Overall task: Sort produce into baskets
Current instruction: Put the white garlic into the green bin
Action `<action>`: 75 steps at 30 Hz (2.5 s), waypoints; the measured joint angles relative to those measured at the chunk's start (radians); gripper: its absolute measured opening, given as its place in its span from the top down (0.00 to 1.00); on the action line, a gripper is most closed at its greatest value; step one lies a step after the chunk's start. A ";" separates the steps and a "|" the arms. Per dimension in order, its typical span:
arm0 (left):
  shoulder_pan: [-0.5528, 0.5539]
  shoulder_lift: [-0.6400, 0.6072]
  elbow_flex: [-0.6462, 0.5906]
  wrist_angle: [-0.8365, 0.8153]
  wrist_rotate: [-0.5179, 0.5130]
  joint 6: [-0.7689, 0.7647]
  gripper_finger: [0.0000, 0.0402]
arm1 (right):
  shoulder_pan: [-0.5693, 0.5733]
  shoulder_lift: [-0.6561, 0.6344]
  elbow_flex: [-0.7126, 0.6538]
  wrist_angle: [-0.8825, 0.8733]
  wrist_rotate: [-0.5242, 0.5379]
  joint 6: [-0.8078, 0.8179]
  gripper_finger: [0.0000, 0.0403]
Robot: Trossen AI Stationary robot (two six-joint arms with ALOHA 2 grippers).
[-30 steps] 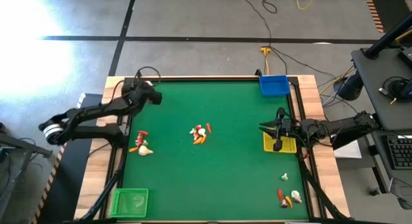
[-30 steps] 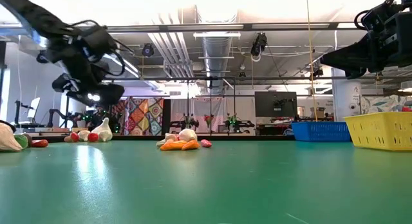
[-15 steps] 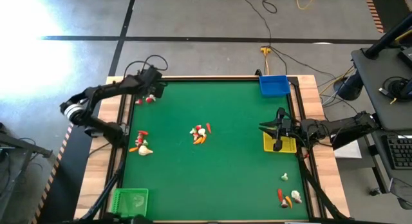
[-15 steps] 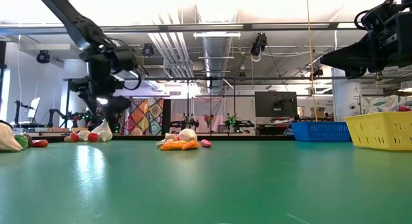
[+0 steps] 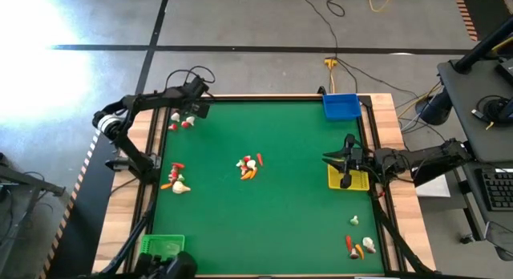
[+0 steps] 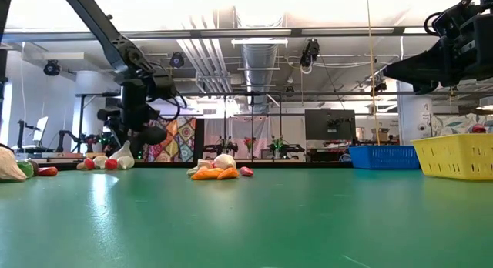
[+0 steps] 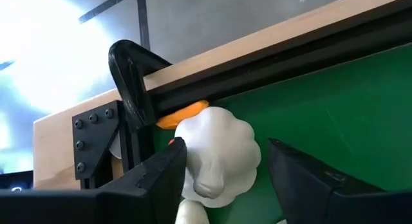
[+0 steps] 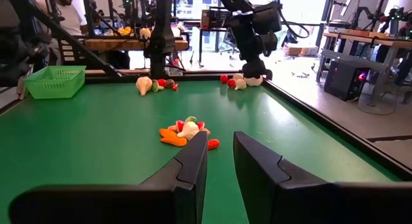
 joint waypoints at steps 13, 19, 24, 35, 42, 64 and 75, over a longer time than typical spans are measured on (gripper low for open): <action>-0.002 -0.057 0.001 -0.103 0.017 -0.038 0.68 | 0.000 0.000 0.000 0.000 0.000 0.000 0.83; -0.003 -0.107 0.001 -0.159 0.015 -0.052 0.66 | 0.000 0.000 0.000 0.000 0.000 0.000 0.83; -0.009 -0.128 0.000 -0.187 0.011 -0.076 0.61 | 0.000 0.000 0.000 0.000 0.000 0.000 0.83; -0.040 -0.096 -0.001 -0.186 0.032 -0.099 0.57 | 0.000 0.000 0.000 0.000 0.000 0.000 0.83; -0.039 -0.089 -0.002 -0.189 0.012 -0.082 0.69 | 0.000 0.000 0.000 0.000 0.000 0.000 0.83; -0.013 -0.088 -0.002 -0.177 -0.003 -0.091 0.71 | 0.000 0.000 0.000 0.000 0.000 0.000 0.83; -0.010 -0.087 -0.002 -0.142 0.000 -0.063 0.71 | 0.000 0.000 0.000 0.000 0.000 0.000 0.83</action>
